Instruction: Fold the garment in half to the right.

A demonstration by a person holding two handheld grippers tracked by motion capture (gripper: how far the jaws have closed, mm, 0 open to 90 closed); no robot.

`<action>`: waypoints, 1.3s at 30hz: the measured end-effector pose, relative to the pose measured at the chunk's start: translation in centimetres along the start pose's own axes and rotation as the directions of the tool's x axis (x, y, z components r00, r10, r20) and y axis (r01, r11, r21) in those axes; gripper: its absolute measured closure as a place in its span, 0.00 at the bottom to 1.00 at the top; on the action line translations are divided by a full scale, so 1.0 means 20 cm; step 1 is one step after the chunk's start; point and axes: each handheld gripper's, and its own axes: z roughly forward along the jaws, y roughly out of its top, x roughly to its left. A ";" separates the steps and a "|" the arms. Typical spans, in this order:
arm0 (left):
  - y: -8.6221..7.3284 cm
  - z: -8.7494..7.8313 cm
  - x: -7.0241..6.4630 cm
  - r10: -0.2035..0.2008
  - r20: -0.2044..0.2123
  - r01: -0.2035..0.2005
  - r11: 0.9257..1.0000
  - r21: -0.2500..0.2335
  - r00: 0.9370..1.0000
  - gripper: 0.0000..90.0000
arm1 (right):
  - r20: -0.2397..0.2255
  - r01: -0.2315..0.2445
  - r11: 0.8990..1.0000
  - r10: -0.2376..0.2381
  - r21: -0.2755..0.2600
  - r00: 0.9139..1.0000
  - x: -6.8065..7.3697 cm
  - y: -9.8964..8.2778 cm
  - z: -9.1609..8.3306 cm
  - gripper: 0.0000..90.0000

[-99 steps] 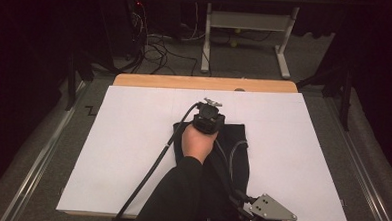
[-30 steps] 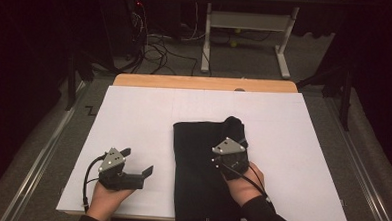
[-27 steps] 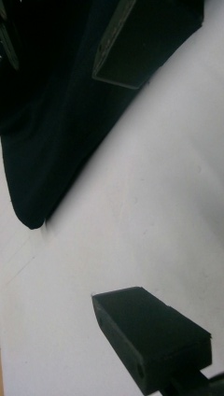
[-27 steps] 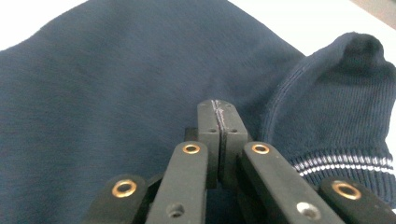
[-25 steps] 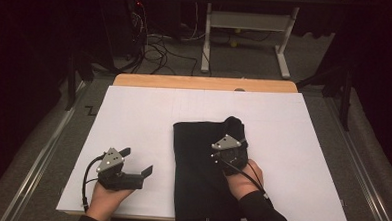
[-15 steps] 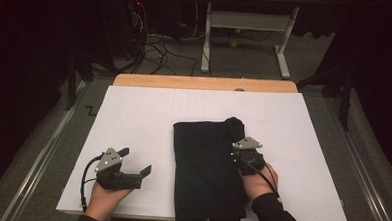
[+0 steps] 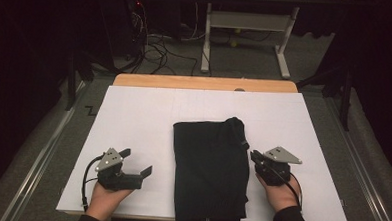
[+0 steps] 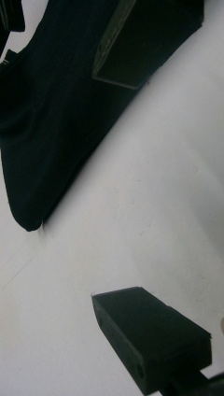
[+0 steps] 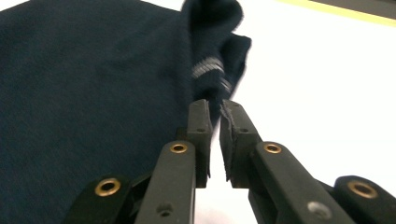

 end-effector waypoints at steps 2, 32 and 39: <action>0.00 0.00 0.00 0.000 0.003 0.000 1.000 -0.003 1.000 0.00 | -0.009 -0.018 1.000 0.018 -0.007 1.000 -0.04 -0.04 -0.03 0.88; 0.01 -0.01 0.02 0.005 0.016 -0.004 0.999 -0.052 1.000 0.00 | -0.066 -0.041 0.955 0.022 -0.295 0.998 -0.12 -0.18 -0.33 0.00; 0.01 -0.01 0.02 0.000 0.014 0.000 0.998 -0.058 1.000 0.00 | -0.079 -0.039 0.957 0.018 -0.286 0.997 -0.13 -0.19 -0.33 0.00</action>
